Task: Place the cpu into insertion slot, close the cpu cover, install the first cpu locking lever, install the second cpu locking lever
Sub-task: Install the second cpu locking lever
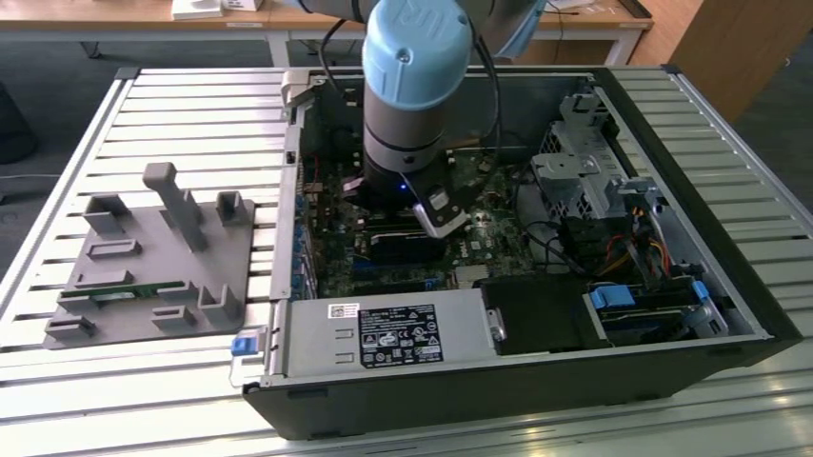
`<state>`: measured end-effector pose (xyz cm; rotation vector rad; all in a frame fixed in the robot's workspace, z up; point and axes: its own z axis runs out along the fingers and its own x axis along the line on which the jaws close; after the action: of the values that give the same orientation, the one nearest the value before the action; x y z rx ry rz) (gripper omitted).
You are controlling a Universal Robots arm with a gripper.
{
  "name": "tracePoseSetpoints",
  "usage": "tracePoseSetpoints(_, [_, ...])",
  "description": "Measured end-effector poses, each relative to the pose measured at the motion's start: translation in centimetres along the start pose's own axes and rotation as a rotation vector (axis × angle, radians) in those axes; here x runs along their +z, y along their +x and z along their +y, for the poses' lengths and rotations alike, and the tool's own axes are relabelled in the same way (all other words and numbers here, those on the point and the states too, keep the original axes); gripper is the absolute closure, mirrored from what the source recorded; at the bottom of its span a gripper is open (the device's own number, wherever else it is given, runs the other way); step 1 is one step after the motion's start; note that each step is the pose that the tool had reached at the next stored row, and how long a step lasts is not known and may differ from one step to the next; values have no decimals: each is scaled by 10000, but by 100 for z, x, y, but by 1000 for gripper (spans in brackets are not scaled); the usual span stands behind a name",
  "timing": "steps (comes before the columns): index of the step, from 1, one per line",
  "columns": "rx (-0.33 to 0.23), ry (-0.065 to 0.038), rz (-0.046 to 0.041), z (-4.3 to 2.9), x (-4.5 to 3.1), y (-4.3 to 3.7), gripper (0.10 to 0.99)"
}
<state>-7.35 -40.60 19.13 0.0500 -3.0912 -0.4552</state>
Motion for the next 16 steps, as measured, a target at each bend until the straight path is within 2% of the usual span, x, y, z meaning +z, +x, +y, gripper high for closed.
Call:
tracePoseSetpoints(6, [-3,-76,-4,29,19,2,980])
tracePoseSetpoints(16, [-2,-92,-1,29,53,4,980])
